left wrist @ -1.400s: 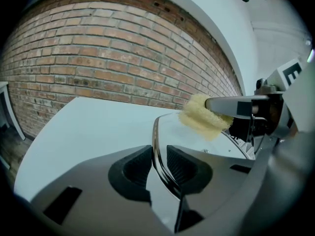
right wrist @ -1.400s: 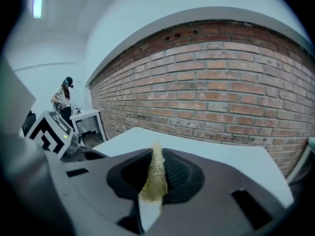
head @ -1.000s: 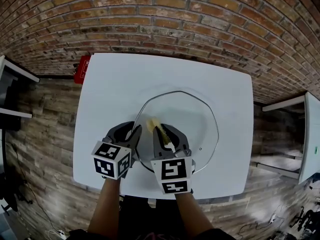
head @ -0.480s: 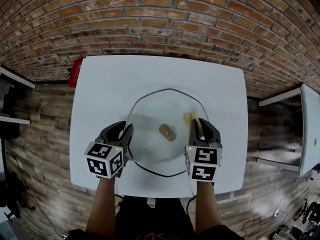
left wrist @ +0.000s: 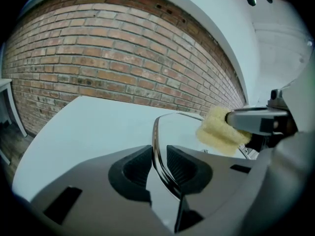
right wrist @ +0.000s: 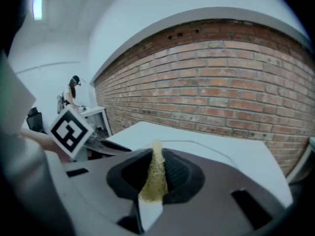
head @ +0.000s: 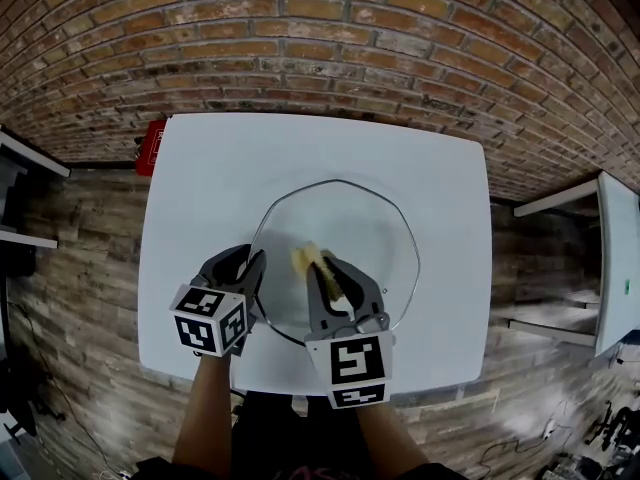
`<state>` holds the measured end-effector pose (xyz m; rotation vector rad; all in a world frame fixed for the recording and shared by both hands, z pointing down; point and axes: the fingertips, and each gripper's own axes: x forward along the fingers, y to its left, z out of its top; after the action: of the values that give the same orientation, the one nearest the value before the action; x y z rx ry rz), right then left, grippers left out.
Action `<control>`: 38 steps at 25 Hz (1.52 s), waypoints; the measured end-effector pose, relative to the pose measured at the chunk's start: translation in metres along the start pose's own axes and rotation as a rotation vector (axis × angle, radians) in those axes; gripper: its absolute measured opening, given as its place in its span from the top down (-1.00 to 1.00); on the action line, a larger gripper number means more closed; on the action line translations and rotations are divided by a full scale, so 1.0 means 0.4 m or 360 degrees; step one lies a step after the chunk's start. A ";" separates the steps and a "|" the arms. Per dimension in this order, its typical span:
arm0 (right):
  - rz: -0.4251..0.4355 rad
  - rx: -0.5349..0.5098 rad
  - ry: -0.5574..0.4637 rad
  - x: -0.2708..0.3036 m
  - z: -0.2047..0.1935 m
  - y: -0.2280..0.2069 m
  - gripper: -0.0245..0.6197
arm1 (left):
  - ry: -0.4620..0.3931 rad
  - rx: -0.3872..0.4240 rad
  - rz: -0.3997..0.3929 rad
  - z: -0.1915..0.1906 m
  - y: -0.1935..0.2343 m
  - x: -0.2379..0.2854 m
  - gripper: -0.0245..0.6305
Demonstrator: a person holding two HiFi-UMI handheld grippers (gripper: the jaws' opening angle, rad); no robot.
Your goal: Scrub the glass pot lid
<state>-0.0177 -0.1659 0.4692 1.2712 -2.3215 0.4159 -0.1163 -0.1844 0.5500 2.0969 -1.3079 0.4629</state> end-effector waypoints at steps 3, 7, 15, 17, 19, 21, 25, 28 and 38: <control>0.0157 -0.0008 0.0058 0.031 -0.028 0.108 0.74 | 0.0002 0.0001 -0.0004 0.001 0.000 0.000 0.62; 0.0161 -0.0024 0.0174 0.047 -0.085 0.102 0.74 | -0.0002 0.0003 -0.0008 0.003 0.001 0.001 0.63; -0.0134 0.0002 0.0252 0.007 -0.138 -0.100 0.74 | -0.0003 0.0016 -0.0005 0.008 0.002 0.009 0.63; -0.0227 0.0005 0.0271 -0.016 -0.148 -0.157 0.74 | -0.0001 0.0019 -0.0003 0.009 0.003 0.009 0.62; -0.0330 0.0021 0.0296 -0.042 -0.161 -0.220 0.74 | 0.0003 0.0023 -0.0001 0.008 0.003 0.008 0.62; -0.0426 0.0052 0.0312 -0.070 -0.172 -0.279 0.74 | 0.0006 0.0027 -0.0001 0.008 0.001 0.007 0.63; -0.0522 0.0085 0.0313 -0.100 -0.178 -0.338 0.74 | 0.0002 0.0031 0.0001 0.009 -0.002 0.007 0.62; -0.0515 0.0063 0.0298 -0.099 -0.168 -0.331 0.74 | 0.0001 0.0030 0.0001 0.008 -0.004 0.007 0.63; -0.0067 -0.0016 0.0121 -0.034 -0.067 -0.039 0.74 | -0.0001 0.0015 0.0005 0.000 -0.003 0.001 0.62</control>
<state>0.0083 -0.1519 0.4857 1.2750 -2.2273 0.4306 -0.1149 -0.1843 0.5496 2.1033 -1.3122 0.4705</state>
